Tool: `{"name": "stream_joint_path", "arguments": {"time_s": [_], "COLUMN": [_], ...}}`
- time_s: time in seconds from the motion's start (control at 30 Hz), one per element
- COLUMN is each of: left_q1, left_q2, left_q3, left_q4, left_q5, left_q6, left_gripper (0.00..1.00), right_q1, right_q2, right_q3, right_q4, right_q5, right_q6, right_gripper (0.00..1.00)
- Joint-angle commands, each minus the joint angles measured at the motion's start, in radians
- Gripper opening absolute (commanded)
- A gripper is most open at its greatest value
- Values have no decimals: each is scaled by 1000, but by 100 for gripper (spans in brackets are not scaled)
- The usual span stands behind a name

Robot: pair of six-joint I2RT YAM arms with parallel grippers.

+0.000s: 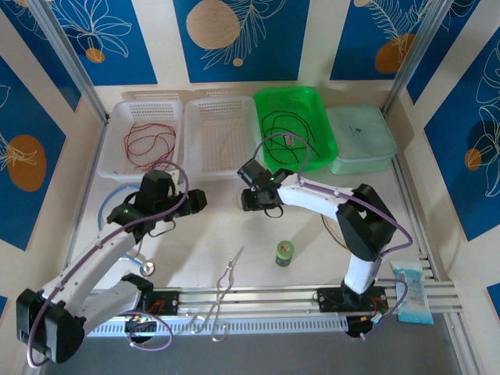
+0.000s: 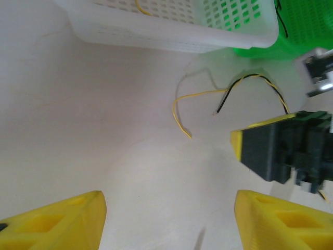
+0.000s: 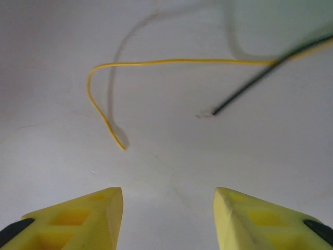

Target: Untangle the cables

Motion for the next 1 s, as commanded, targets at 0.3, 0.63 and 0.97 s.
{"name": "stream_joint_path", "arguments": {"time_s": [0.3,0.63,0.97], "left_q1": [74,79,78], "left_q2": [-145,-152,-142], "left_q3": [-61,-55,-36], "left_q4": [-116,-136,-143], "left_q5": [30,28,25], "left_q6": [-6,-6,-1], "left_gripper": [63,63,62], "right_q1": [40,42,48], "right_q2": [133,213,259], "right_q3": [95,123,123], "right_q4": [87,78,58], "right_q5": [-21,-24,-39], "right_q6": [-267,-336,-347], "right_gripper": [26,26,22]}}
